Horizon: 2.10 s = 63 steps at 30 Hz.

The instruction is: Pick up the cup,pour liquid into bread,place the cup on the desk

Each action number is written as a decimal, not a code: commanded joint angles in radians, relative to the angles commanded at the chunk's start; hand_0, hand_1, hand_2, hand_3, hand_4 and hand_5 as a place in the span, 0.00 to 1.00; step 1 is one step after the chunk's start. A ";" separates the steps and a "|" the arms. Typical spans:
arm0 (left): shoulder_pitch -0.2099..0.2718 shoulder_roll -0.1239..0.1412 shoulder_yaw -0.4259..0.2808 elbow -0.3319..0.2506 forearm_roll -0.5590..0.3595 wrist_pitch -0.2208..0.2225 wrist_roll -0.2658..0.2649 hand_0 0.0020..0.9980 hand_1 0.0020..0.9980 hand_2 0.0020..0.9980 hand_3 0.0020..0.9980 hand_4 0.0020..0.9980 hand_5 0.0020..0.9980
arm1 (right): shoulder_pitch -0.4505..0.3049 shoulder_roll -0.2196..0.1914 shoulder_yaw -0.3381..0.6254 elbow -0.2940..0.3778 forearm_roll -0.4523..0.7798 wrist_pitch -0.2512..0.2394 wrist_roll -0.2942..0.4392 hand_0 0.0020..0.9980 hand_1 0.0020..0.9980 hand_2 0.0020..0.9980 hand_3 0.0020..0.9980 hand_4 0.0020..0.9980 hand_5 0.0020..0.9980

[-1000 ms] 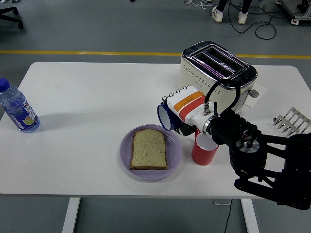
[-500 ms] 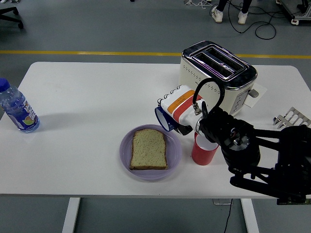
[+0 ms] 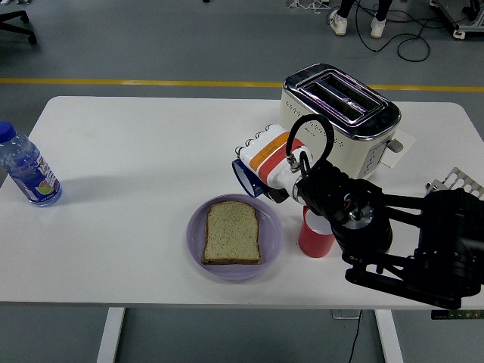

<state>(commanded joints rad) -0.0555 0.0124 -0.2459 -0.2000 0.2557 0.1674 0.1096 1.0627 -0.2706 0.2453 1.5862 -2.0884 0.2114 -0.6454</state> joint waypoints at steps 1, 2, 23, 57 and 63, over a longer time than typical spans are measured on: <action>-0.001 0.000 -0.001 0.000 0.001 0.000 0.000 0.63 0.64 0.65 0.50 0.24 0.86 | -0.001 -0.002 0.003 0.001 0.001 -0.002 0.000 0.27 0.35 0.55 0.57 0.60 0.04; -0.002 0.001 -0.005 0.000 0.003 0.000 0.000 0.63 0.64 0.65 0.50 0.24 0.86 | -0.008 -0.008 0.016 0.005 -0.001 -0.009 0.000 0.27 0.35 0.55 0.57 0.60 0.04; -0.010 0.009 -0.035 0.000 0.029 0.002 -0.001 0.63 0.64 0.65 0.50 0.24 0.86 | -0.412 -0.024 0.538 0.101 0.059 -0.557 0.000 0.38 0.40 0.56 0.56 0.61 0.07; -0.021 0.011 -0.030 0.002 0.050 0.002 -0.001 0.63 0.64 0.65 0.50 0.24 0.86 | -0.958 0.116 1.058 -0.094 0.535 -0.801 0.624 0.45 0.44 0.61 0.64 0.56 0.02; -0.016 0.009 -0.024 0.002 0.048 0.002 -0.001 0.63 0.64 0.65 0.50 0.24 0.86 | -0.990 0.127 1.025 -0.195 0.638 -0.783 0.781 0.46 0.45 0.62 0.67 0.55 0.01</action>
<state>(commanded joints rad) -0.0715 0.0211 -0.2698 -0.1981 0.3041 0.1690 0.1090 0.0726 -0.1439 1.2702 1.3914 -1.4506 -0.5717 0.1355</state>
